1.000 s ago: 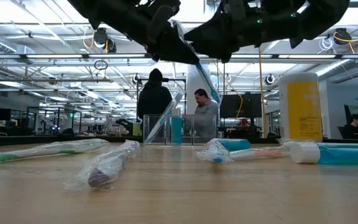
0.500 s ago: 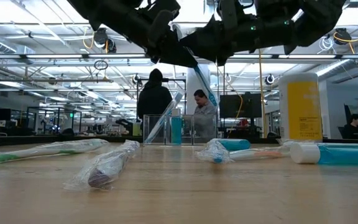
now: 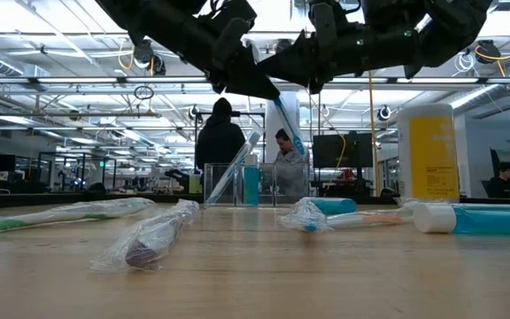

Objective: Pick & Place toothbrushing station
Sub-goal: Put the blue toothbrush into the transparent organizer

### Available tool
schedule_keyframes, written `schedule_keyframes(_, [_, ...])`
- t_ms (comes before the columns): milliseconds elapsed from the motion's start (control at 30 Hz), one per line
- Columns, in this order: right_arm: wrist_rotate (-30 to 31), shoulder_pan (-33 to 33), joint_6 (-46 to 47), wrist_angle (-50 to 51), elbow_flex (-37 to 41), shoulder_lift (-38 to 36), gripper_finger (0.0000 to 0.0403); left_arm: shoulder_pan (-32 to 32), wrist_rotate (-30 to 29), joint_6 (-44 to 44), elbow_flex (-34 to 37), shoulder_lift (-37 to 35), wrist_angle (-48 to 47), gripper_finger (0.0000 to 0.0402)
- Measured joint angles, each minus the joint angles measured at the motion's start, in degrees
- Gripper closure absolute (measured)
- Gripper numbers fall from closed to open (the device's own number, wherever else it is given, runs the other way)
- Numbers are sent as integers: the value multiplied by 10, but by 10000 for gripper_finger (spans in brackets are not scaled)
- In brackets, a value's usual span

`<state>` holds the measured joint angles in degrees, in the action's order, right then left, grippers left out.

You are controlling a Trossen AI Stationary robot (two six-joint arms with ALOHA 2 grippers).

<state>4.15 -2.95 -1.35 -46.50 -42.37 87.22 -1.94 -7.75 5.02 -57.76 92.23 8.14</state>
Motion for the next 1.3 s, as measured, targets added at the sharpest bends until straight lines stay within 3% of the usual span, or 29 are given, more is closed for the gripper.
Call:
schedule_keyframes(367, [3, 0, 1, 0, 0, 0, 391, 0, -14, 6, 0, 0, 0, 352])
schedule_keyframes(700, [9, -1, 3, 1, 0, 0, 393, 0, -16, -6, 0, 0, -20, 264])
schedule_keyframes(867, [81, -1, -12, 21, 0, -9, 393, 0, -19, -27, 0, -5, -65, 233])
schedule_keyframes(1100, [187, 0, -43, 14, 2, -9, 392, 0, -67, -40, -1, -56, -151, 227])
schedule_keyframes(1300, [230, -3, -71, -95, 2, -8, 392, 0, -80, -56, -1, -134, -196, 227])
